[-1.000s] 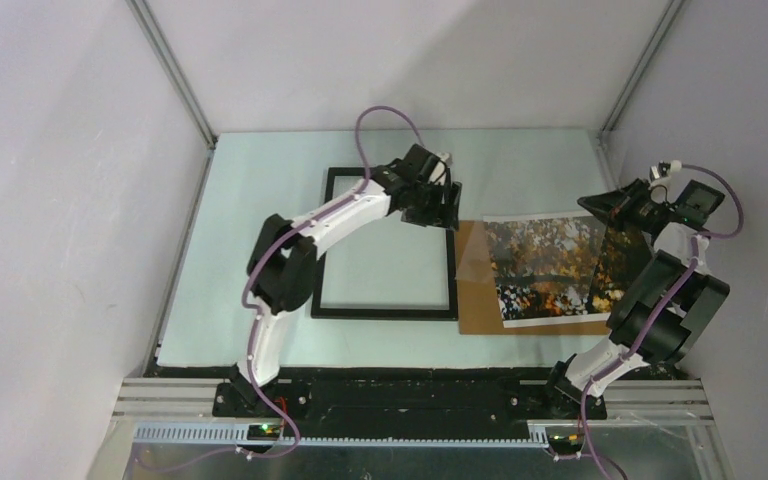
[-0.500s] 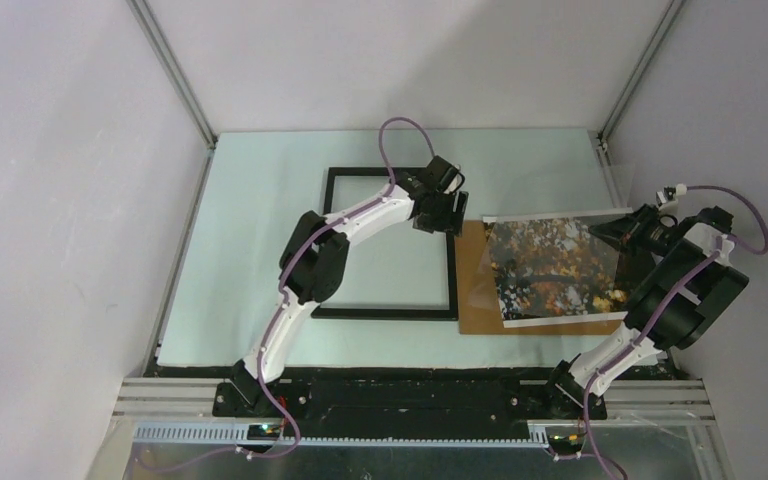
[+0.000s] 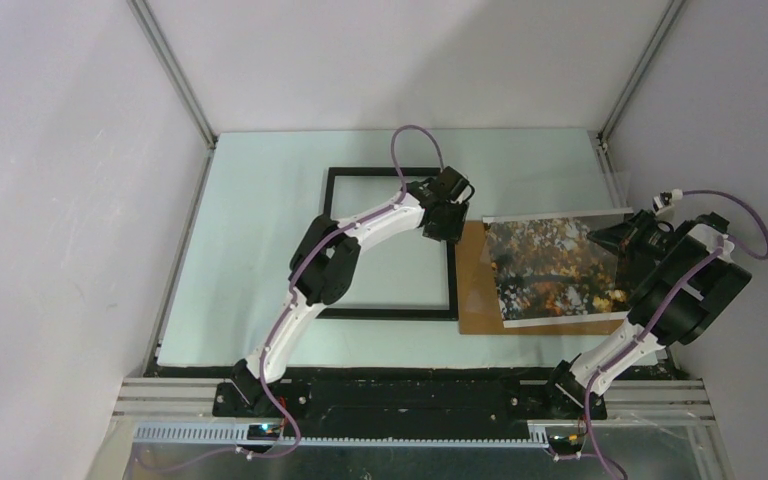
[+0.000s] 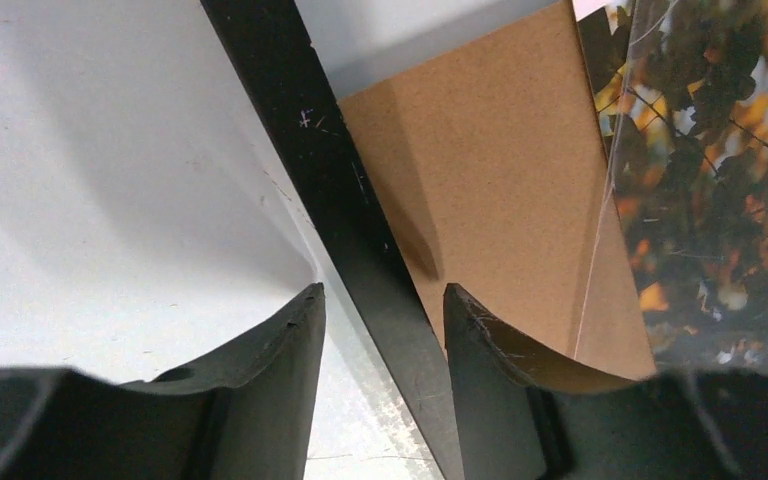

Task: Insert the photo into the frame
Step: Turn over the photo frame at the center of the board.

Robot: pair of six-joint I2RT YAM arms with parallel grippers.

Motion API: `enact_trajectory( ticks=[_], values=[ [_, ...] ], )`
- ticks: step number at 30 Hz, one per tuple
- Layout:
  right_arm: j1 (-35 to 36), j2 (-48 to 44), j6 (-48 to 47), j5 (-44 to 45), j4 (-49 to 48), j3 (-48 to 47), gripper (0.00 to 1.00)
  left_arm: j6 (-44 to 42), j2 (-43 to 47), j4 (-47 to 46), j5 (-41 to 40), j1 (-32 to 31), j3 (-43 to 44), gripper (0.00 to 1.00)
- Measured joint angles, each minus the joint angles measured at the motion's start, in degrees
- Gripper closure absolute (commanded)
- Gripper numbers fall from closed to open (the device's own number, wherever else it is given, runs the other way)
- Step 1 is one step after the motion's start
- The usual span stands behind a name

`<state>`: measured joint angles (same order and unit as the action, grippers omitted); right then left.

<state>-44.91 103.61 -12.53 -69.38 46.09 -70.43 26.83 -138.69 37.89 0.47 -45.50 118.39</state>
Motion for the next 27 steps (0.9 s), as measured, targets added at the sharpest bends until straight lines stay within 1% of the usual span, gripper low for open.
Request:
enact_trajectory(
  ticks=[5, 6, 7, 8, 11, 12, 14, 16, 22, 27],
  values=[
    [0.0, 1.2, -1.0, 0.1, 0.3, -0.2, 1.0, -0.3, -0.6, 0.0, -1.1, -0.6, 0.9, 0.58],
    [0.0, 1.3, -1.2, 0.1, 0.4, -0.2, 1.0, -0.3, -0.8, 0.0, -1.4, -0.7, 1.2, 0.62],
    [0.0, 1.4, -1.3, 0.1, 0.5, -0.2, 1.0, -0.3, -1.0, -0.1, -1.5, -0.7, 1.4, 0.65],
    [0.0, 1.5, -1.5, 0.0, 0.6, -0.2, 1.0, -0.3, -1.1, -0.1, -1.7, -0.7, 1.4, 0.71],
    [0.0, 1.6, -1.8, 0.0, 0.9, -0.2, 1.0, 0.5, -1.1, 0.1, -1.8, -0.8, 1.6, 0.79],
    [0.0, 1.6, -2.0, 0.0, 1.0, -0.2, 1.0, 0.8, -1.1, 0.3, -1.9, -0.8, 1.6, 0.86],
    [0.0, 1.6, -2.3, 0.0, 1.2, -0.2, 1.0, 1.3, -1.1, 0.3, -1.8, -0.6, 1.7, 0.98],
    [0.0, 1.6, -2.6, 0.0, 1.6, -0.2, 1.0, 1.4, -1.0, 0.4, -1.5, -0.2, 1.7, 1.0],
    [0.0, 1.9, -2.6, 0.0, 1.9, -0.2, 1.0, -1.3, 0.7, 0.6, 2.4, 1.1, 0.9, 1.0],
    [0.2, 2.1, -2.6, -0.1, 1.9, -0.2, 1.0, -1.4, 7.6, 2.0, 5.8, 2.1, -1.3, 1.0]
  ],
)
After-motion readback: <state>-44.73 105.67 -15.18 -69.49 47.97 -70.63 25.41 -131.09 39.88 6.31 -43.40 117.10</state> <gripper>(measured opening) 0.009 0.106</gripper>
